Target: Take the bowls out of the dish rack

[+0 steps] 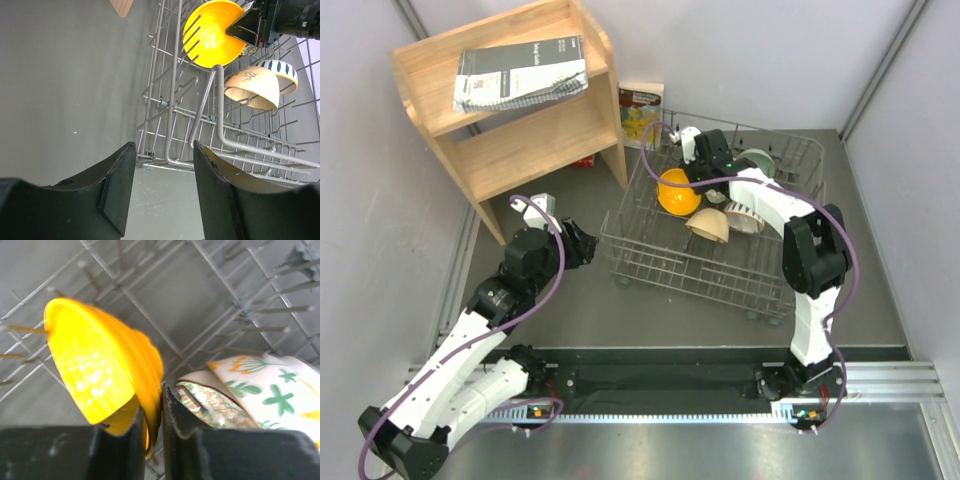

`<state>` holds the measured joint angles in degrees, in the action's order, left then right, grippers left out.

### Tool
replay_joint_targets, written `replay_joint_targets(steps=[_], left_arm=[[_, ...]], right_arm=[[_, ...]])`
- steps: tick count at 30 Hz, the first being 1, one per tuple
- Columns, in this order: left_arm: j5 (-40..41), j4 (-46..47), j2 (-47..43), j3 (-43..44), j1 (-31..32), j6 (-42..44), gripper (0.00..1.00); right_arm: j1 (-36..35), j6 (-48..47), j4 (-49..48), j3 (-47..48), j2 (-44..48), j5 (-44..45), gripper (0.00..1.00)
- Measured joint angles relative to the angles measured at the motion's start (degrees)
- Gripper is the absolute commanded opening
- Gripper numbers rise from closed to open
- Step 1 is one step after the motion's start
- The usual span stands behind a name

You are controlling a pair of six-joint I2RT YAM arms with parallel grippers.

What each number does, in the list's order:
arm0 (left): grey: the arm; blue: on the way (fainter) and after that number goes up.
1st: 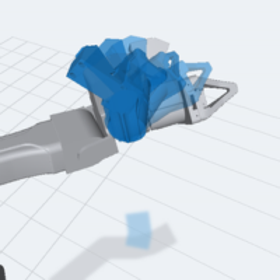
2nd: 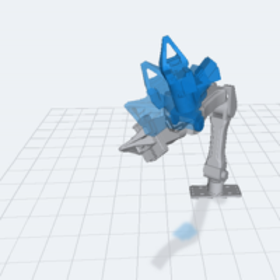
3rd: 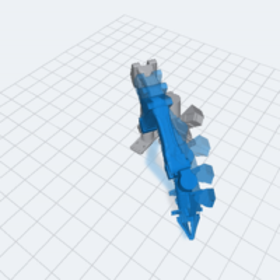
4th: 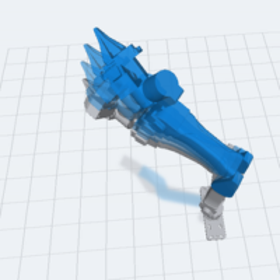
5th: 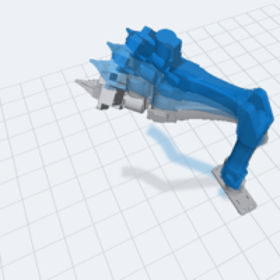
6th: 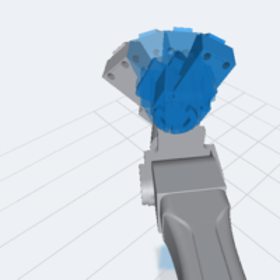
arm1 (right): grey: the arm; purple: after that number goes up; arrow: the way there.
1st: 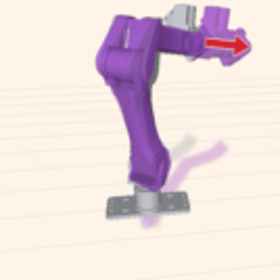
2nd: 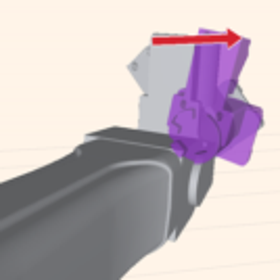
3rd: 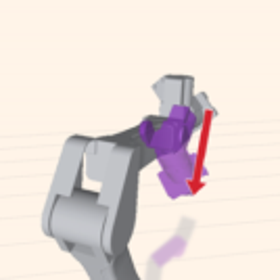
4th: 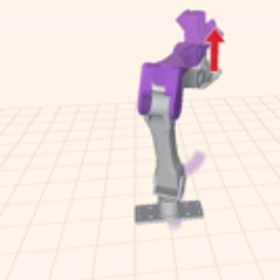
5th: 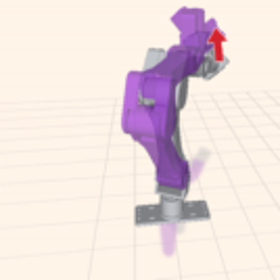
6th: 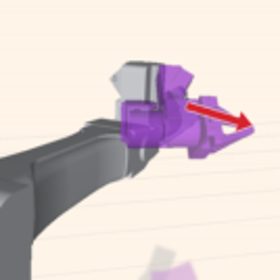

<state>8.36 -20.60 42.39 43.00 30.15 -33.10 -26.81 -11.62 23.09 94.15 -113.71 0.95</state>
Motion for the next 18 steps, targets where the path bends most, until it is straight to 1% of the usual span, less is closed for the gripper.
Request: replay_joint_targets(steps=[1,2,10,18], left_arm=[[0.0,0.0,0.0,0.0,0.0,0.0,0.54],[0.0,0.0,0.0,-0.02,0.0,0.0,0.54],[0.0,0.0,-0.02,-0.11,0.0,-0.02,0.55],[0.0,0.11,1.09,-0.11,0.02,-0.02,0.55]], right_arm=[[0.48,0.83,-1.18,-0.81,0.0,-0.26,0.01],[0.52,0.94,-2.01,-1.31,0.0,0.13,0.0],[0.04,1.16,-5.46,-6.14,2.97,0.48,0.0],[-0.02,3.3,-5.07,-8.39,7.91,0.76,0.0]])
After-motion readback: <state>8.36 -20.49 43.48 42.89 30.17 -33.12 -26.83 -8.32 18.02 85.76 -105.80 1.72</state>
